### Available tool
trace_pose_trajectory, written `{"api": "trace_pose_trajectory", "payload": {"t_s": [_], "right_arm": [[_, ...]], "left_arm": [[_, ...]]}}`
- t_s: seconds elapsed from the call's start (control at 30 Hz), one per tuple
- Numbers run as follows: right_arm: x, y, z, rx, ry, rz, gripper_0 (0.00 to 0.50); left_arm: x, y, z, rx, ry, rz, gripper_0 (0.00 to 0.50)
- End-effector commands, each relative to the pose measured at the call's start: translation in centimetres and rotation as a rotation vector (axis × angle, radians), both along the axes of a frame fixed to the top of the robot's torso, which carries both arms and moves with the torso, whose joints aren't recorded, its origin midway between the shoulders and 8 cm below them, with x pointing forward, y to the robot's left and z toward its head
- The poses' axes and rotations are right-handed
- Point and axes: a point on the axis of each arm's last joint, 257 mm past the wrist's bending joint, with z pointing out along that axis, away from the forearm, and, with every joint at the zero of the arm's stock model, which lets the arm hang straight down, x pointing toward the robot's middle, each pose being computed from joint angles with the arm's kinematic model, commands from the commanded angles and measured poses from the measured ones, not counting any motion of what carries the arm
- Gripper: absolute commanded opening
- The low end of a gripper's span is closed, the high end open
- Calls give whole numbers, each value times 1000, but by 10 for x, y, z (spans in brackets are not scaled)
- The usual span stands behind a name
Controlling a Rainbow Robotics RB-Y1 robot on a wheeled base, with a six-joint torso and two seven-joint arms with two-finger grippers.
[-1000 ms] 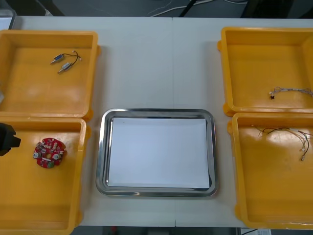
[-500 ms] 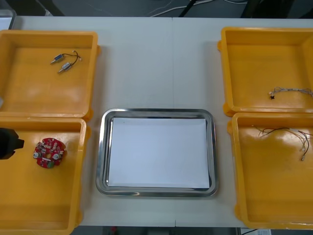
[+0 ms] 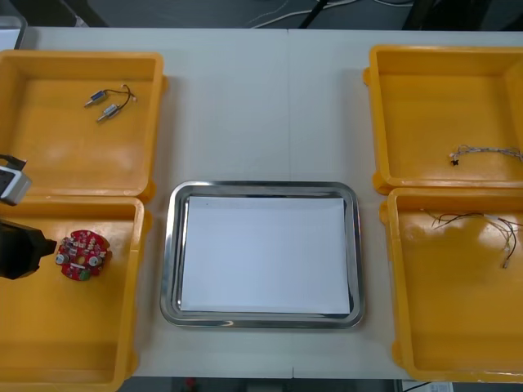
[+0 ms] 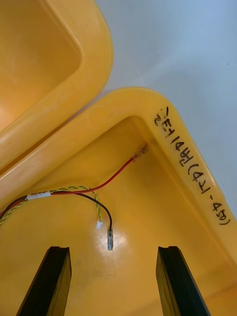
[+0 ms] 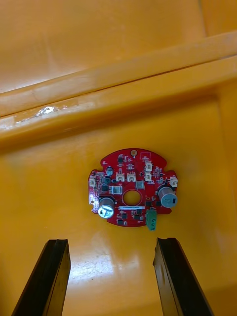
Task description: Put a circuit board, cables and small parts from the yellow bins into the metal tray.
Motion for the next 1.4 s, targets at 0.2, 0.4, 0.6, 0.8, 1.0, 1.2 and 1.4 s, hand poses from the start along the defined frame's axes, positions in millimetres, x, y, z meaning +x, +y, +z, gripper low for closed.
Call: {"api": "trace_pose_trajectory", "payload": {"t_s": [0.2, 0.4, 0.6, 0.8, 1.0, 1.2, 1.4], "right_arm": [[-8, 16, -27, 86, 12, -79, 500], [-12, 21, -39, 98, 25, -80, 500], [-18, 27, -57, 118, 31, -81, 500], [-24, 27, -72, 114, 35, -85, 500], [-29, 31, -83, 112, 50, -81, 500], [-27, 34, -90, 96, 50, -70, 500], [-24, 36, -95, 77, 45, -57, 500]], "left_arm": [[-12, -27, -25, -13, -8, -84, 500], [-15, -30, -37, -7, -13, -90, 500], [-14, -28, -50, -1, -13, -95, 500], [-6, -22, -67, 8, -24, -98, 500], [-9, -23, -74, 21, -11, -110, 500], [-7, -26, -82, 39, -7, -124, 500], [-3, -37, -94, 28, -14, -146, 500]]}}
